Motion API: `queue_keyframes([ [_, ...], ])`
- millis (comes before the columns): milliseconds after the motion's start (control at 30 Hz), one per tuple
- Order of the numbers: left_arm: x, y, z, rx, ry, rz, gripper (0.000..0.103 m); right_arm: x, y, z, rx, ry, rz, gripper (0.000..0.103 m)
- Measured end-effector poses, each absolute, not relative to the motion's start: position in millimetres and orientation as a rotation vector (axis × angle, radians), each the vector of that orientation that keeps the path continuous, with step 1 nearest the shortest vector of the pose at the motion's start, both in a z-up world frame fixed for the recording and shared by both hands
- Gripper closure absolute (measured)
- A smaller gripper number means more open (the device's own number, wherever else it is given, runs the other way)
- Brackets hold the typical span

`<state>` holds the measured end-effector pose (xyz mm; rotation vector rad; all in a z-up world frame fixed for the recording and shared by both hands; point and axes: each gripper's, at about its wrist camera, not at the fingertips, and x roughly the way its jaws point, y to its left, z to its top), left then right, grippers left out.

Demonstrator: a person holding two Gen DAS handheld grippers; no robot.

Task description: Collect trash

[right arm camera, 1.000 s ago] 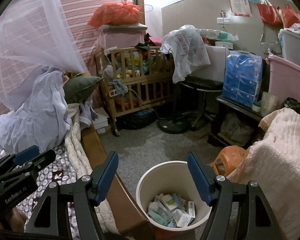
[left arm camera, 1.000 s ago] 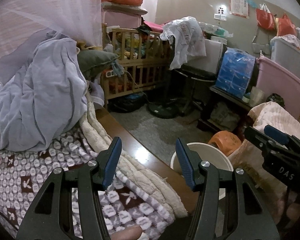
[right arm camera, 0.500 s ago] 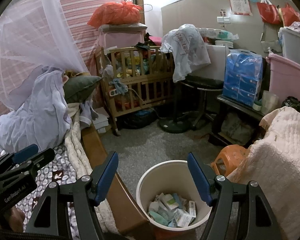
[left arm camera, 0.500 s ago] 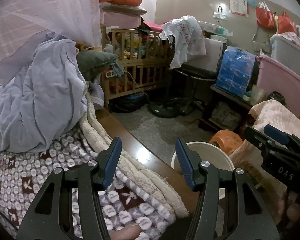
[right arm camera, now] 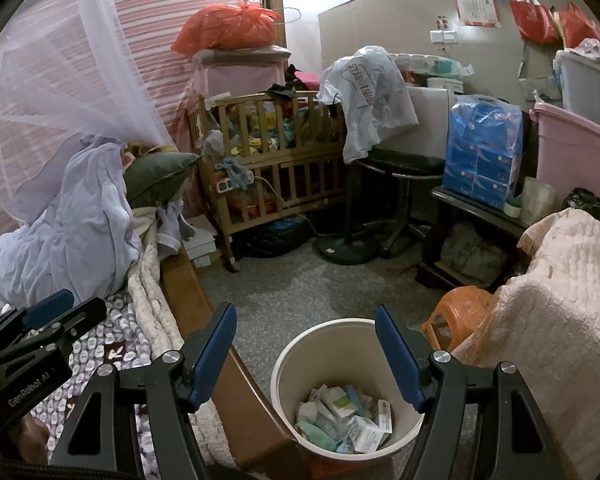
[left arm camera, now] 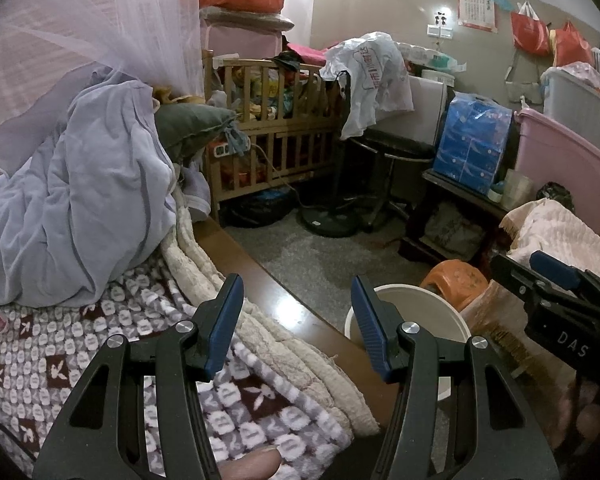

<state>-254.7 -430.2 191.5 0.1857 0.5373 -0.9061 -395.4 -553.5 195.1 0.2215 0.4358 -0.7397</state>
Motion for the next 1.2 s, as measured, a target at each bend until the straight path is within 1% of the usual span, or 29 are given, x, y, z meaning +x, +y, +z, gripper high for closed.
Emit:
queue_keyframes([
  [1200,-258.3,-435.8,186.1,0.203,0.558,-0.908,0.049,-402.1,-557.1,186.5,0.236,0.447,-0.742,0.033],
])
